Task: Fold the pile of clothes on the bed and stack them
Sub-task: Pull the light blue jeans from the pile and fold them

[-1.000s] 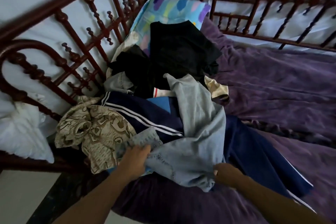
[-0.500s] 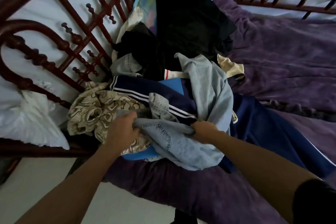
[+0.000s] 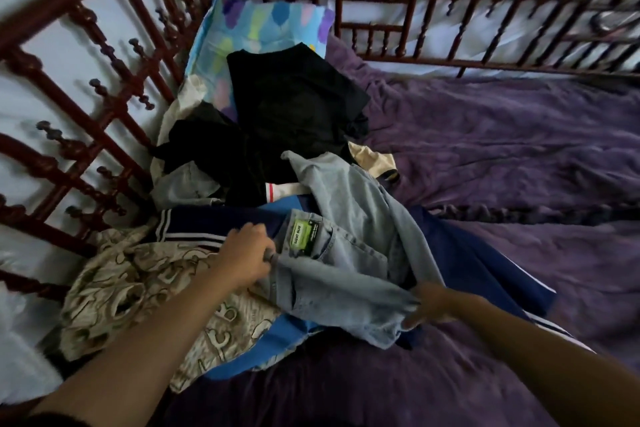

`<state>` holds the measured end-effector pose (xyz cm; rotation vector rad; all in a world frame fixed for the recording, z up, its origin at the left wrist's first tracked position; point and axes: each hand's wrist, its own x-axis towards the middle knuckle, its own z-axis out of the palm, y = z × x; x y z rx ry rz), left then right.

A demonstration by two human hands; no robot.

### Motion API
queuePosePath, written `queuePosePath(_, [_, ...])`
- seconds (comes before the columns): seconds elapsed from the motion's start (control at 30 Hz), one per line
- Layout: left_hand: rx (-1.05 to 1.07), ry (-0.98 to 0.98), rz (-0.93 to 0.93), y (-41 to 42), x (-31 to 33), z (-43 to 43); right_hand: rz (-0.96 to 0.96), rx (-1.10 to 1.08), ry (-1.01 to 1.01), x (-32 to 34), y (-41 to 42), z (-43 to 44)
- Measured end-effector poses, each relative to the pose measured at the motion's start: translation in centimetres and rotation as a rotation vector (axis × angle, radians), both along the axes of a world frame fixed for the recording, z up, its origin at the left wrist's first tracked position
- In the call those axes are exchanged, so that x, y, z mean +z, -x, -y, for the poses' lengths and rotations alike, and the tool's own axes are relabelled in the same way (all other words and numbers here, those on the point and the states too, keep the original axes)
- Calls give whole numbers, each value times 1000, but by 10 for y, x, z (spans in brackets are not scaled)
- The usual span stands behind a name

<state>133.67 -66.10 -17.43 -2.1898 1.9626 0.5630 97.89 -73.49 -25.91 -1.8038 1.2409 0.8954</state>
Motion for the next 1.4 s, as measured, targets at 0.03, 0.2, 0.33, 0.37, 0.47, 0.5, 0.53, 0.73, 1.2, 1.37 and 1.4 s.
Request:
queuePosePath(0.03, [60,0,35,-5,-13,-17,15,29,-12,-5,-12,-2])
queuePosePath(0.2, [721,-106,-298,-35,-64,-92,331,-140,419,-11,-109,25])
queuePosePath(0.33, [1337,-183,-828,-36,-84,-111,401,-84,450,-12,-185,35])
queuePosePath(0.37, [1403,-153,-891,-36,-88,-112,348,-75,411,-14,-193,33])
queuePosePath(0.47, [1368,19,-816,-28,-85,-104,276,-22,330,-10,-188,16])
queuePosePath(0.5, [1329,59,-786,-24,-78,-98,337,-64,313,-6,-178,10])
queuePosePath(0.53, [1280,95,-781,-20,-69,-89,409,-135,311,3,-165,10])
queuePosePath(0.73, [866,342,-712,-16,25,-1,664,-442,707,117,-84,69])
queuePosePath(1.2, [-112,1053,51,134,344,32,1339,-741,983,445,84,74])
queuePosePath(1.37, [-38,1105,166,175,399,13,1400,-594,1033,503,156,16])
queuePosePath(1.4, [16,1130,134,184,407,11,1405,-590,1051,509,168,7])
